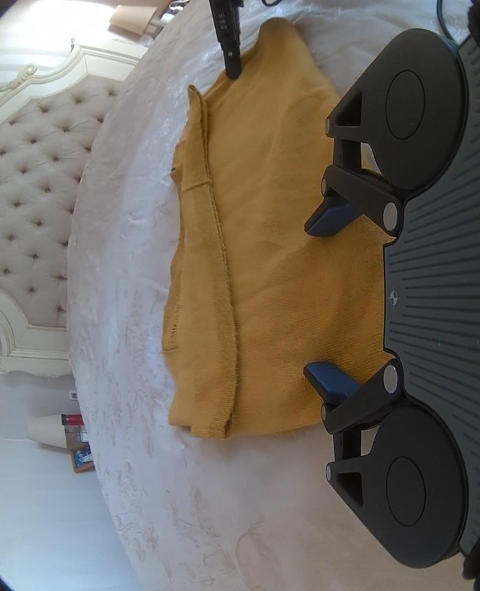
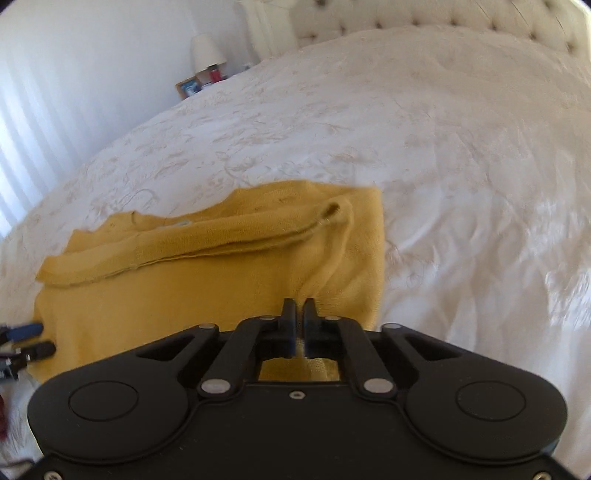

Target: Fold small clothes

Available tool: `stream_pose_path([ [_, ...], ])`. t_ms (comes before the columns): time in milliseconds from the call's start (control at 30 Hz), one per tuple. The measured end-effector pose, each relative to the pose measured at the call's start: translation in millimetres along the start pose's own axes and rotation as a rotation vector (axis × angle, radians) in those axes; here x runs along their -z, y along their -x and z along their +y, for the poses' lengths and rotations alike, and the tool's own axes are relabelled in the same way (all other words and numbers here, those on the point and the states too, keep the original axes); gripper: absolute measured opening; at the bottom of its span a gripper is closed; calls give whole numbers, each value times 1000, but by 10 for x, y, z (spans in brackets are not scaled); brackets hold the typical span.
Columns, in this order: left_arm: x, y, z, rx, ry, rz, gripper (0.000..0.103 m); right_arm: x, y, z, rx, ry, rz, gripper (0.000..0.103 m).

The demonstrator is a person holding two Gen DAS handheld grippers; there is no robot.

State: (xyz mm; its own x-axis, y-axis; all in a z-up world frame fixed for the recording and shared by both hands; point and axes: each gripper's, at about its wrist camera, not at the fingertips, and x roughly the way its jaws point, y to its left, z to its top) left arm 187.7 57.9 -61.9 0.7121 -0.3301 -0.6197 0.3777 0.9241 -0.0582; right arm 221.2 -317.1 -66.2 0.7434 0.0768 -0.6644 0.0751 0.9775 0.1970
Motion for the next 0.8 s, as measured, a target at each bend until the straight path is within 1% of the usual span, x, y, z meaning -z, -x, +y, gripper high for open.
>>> stream_pose_path([
  [67, -26, 59, -34, 13, -16, -18, 74, -44, 71, 9, 99, 58, -32, 8],
  [100, -34, 77, -62, 16, -38, -26, 74, -63, 66, -48, 116, 43, -28, 8],
  [167, -55, 60, -141, 21, -89, -28, 74, -63, 15, -144, 114, 0, -1, 7],
  [200, -58, 36, -170, 27, -107, -26, 74, -50, -5, -134, 130, 17, 7, 7],
  [267, -42, -13, -208, 37, -121, -15, 74, -24, -39, -118, 137, 23, 18, 8],
  [333, -6, -99, -215, 45, -116, 24, 75, -10, -30, -99, 132, 1, 6, 11],
  [367, 12, -154, -203, 49, -109, 55, 77, -8, 2, -72, 137, 5, -14, 16],
  [400, 20, -181, -189, 55, -105, 63, 79, -9, 51, -36, 151, 16, -42, 20],
  [433, 5, -183, -178, 61, -103, 63, 79, -12, 112, 0, 161, 31, -72, 20],
  [467, -24, -177, -172, 64, -103, 66, 79, -22, 173, 40, 166, 46, -102, 27],
  [500, -55, -166, -171, 63, -109, 61, 79, -38, 230, 76, 168, 60, -135, 35],
  [533, -85, -147, -169, 54, -120, 47, 79, -55, 280, 117, 166, 72, -165, 52],
  [567, -119, -135, -165, 41, -130, 30, 79, -79, 309, 152, 147, 84, -181, 62],
  [600, -151, -134, -156, 30, -134, 16, 79, -98, 312, 187, 119, 93, -181, 63],
  [667, -217, -152, -113, 14, -123, -1, 79, -131, 252, 265, 75, 108, -155, 63],
  [800, -310, -256, 17, -25, -84, 5, 79, -121, 17, 410, 28, 131, -91, 63],
])
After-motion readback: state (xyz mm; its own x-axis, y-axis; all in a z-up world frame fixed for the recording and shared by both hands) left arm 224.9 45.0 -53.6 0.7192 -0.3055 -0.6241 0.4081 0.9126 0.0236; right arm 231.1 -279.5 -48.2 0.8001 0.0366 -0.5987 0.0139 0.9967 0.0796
